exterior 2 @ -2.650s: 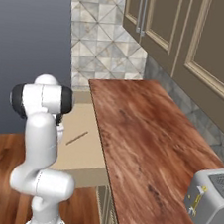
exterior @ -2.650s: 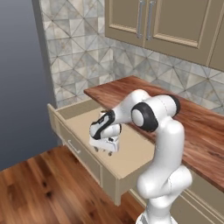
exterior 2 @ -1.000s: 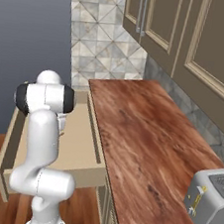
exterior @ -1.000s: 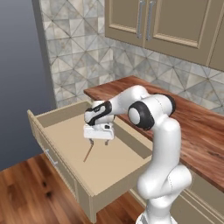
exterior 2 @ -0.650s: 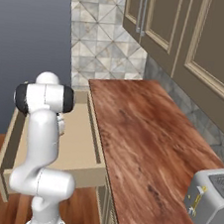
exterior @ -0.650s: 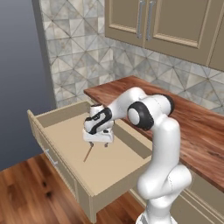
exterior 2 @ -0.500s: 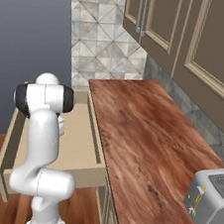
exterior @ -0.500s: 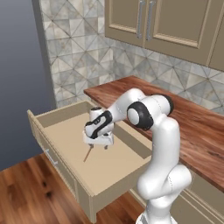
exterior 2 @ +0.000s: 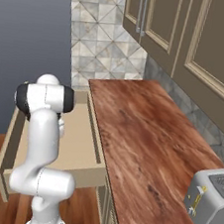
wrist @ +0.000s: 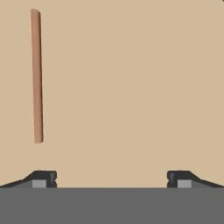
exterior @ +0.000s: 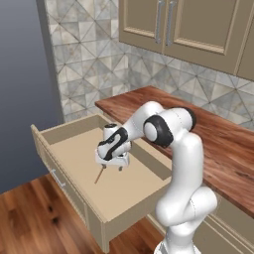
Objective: Take a straw from the drawer in front and place it inside the glass cup on the dining counter.
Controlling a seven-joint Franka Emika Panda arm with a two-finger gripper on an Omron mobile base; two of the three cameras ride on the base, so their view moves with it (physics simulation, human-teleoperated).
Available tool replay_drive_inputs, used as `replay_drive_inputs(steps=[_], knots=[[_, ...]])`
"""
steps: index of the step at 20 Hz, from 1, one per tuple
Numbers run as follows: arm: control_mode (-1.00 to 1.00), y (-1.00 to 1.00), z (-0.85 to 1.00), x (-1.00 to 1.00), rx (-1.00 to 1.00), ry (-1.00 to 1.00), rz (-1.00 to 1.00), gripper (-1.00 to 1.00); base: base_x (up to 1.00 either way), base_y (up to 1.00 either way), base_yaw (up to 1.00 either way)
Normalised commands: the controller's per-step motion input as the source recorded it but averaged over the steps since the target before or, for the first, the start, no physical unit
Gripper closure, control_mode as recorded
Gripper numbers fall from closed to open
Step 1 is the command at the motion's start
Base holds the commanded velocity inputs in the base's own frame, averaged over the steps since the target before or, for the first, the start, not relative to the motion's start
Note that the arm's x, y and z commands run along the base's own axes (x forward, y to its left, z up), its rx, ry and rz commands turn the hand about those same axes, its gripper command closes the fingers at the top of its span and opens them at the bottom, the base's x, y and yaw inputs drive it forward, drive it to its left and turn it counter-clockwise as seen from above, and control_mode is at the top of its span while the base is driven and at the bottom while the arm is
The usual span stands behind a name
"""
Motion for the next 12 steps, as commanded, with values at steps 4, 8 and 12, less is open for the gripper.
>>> replay_drive_inputs(steps=[4,8,12], knots=[[-1.0,0.01,-0.02,0.41,0.0,-0.01,-0.03,-1.0,0.0,0.0,0.0],[-1.0,0.07,-0.05,0.25,0.0,-0.04,0.0,-1.0,0.0,0.0,0.0],[-1.0,0.09,-0.27,0.14,0.0,0.0,0.0,-1.0,0.0,0.0,0.0]])
